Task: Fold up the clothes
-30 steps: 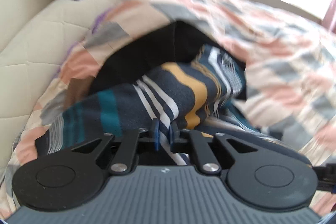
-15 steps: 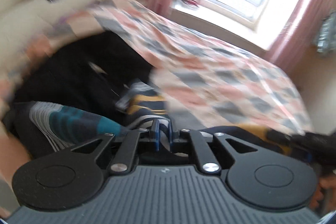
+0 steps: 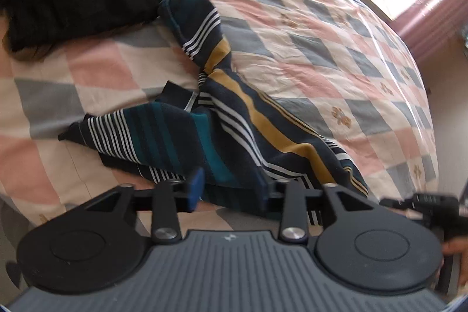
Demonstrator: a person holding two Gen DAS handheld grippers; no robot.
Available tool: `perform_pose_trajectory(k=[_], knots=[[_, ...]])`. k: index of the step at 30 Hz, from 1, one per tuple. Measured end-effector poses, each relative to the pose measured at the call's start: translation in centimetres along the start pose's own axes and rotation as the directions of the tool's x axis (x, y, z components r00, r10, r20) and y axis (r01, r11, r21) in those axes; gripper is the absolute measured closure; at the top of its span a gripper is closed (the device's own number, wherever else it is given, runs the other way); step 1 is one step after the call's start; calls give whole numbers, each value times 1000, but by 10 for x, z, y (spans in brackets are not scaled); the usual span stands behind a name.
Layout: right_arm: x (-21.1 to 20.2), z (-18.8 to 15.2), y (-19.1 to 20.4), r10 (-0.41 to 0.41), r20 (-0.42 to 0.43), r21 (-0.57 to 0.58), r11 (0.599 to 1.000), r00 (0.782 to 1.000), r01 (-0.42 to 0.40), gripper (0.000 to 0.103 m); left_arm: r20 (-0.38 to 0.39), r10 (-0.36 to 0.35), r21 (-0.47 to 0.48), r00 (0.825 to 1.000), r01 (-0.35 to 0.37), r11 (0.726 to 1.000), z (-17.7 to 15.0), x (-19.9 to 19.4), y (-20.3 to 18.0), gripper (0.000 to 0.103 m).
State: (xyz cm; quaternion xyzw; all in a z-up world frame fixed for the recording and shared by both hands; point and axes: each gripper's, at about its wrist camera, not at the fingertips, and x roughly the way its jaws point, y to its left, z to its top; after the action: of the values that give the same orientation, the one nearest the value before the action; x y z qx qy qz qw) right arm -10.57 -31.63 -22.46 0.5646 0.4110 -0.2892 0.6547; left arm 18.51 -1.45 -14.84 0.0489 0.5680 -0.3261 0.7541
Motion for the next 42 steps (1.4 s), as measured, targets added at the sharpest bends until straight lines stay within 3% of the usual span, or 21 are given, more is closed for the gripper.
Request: perform_pose_trajectory(k=[1, 6, 11, 15, 20, 26, 31, 36, 41, 42], knots=[[-2, -1, -3, -9, 3, -19, 1000, 1000, 9, 57, 2, 18, 0, 1000, -18, 1000, 1, 3, -1, 56], [-14, 1, 1, -38, 47, -162, 986, 998, 45, 35, 15, 68, 35, 998, -68, 997, 16, 17, 9, 41], [-13, -4, 42, -100, 147, -354, 924, 984, 147, 27, -20, 90, 95, 996, -88, 992, 39, 41, 40, 40], [12, -7, 90, -133, 185, -493, 845, 974, 208, 26, -56, 84, 42, 995, -81, 996, 58, 57, 85, 39], [78, -14, 184, -134, 186, -692, 685, 973, 227, 25, -110, 66, -146, 992, -82, 986, 73, 77, 158, 39], [170, -25, 291, -129, 169, -856, 472, 977, 210, 25, -160, 4, -408, 987, -70, 910, 85, 114, 228, 33], [244, -49, 369, -87, 204, -946, 238, 975, 219, 25, -173, -68, -521, 983, -32, 853, 88, 142, 252, 33], [324, -67, 421, -58, 312, -950, 1, 948, 313, 32, -168, -98, -576, 981, -17, 817, 87, 151, 263, 33], [390, -61, 434, -112, 380, -924, -101, 918, 369, 39, -160, -119, -627, 980, -8, 779, 82, 147, 268, 32], [402, -59, 433, -135, 385, -921, -122, 913, 370, 46, -160, -124, -635, 979, -6, 773, 81, 145, 269, 32]])
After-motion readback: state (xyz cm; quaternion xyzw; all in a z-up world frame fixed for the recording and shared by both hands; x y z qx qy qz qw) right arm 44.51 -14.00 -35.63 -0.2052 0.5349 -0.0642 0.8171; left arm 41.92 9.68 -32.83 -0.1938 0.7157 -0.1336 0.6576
